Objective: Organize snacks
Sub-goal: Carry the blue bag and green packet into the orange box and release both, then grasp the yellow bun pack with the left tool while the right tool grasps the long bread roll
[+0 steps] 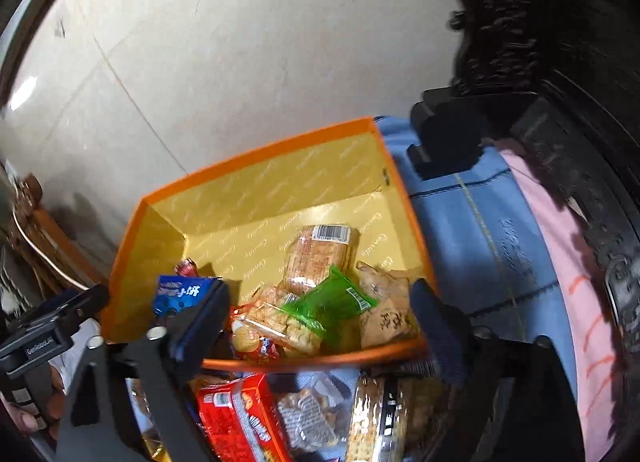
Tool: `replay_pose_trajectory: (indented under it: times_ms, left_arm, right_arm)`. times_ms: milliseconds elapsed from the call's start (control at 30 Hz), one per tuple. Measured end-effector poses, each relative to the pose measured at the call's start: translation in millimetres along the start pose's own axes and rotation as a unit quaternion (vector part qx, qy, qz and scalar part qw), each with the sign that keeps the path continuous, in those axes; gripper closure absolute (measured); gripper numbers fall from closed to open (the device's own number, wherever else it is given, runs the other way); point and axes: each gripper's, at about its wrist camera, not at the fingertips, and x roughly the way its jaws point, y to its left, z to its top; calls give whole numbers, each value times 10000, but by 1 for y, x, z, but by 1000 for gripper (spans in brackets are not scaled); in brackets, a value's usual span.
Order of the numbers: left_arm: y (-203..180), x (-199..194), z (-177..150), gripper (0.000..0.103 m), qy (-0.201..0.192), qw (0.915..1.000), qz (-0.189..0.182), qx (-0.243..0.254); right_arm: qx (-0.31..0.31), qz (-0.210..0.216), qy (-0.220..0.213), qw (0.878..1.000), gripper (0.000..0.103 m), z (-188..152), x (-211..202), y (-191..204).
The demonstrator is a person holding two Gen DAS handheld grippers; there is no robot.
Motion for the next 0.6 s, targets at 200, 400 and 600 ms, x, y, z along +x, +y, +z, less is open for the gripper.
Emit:
replay_pose_trajectory:
  times_ms: [200,400,600]
  left_arm:
    - [27,-31,-36,5,193,9996,94,163]
    - [60,-42,-103,5,691,9974,188,9]
    - [68,-41,-175,5,1108,9931,-240,-308]
  right_arm:
    - [-120,-27,245,9996,4,-40,-36,-5]
    - [-21,-160,646,9978,4,-94,-64,-25]
    - [377,-259,1015,9938,4,-140,-79,-50]
